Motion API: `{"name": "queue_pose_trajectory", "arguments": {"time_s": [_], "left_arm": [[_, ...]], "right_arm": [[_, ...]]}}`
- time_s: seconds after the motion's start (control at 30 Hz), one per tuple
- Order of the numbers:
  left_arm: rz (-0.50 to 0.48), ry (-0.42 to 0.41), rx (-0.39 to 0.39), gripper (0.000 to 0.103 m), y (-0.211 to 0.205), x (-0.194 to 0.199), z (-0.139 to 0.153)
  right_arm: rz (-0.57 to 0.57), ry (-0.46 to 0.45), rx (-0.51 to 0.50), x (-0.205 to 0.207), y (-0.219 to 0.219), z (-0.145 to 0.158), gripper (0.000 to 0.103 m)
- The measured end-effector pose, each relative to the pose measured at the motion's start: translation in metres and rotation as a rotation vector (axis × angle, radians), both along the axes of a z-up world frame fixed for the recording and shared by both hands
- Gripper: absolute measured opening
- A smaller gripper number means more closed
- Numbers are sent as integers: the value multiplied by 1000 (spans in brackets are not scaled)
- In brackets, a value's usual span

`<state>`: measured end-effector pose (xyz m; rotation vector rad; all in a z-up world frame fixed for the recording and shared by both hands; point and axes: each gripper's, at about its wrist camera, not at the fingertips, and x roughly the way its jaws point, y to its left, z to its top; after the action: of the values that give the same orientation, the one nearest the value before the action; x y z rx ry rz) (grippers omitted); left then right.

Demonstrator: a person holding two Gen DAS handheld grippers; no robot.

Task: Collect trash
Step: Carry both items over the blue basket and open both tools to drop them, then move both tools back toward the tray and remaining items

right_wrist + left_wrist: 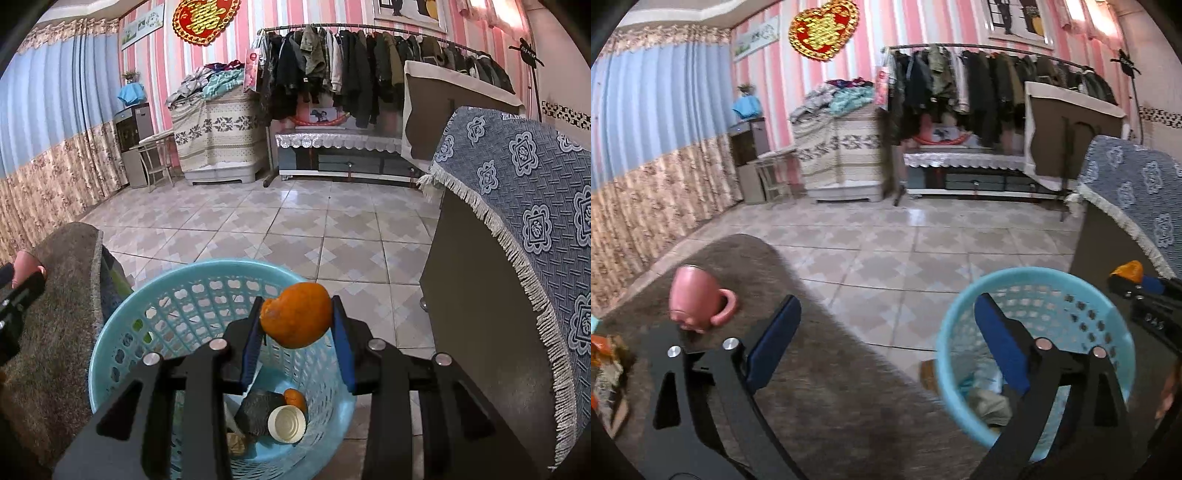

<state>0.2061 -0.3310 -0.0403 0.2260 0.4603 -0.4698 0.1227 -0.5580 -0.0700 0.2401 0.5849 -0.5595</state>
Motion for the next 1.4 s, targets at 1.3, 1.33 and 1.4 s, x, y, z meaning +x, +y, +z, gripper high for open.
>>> {"name": "queue_pose_trajectory", "arguments": {"time_s": [1.3,1.33,1.4], "left_arm": [[211,14,-43,97,108,1,8],[220,12,-44,97,113,0,9],[237,8,-45,97,124,-4,11]], "right_arm": [[75,-52,-119,20,62,22,98],[81,-55,-117,20,65,23,98],[88,-59,-120,20,70,24,98]]}}
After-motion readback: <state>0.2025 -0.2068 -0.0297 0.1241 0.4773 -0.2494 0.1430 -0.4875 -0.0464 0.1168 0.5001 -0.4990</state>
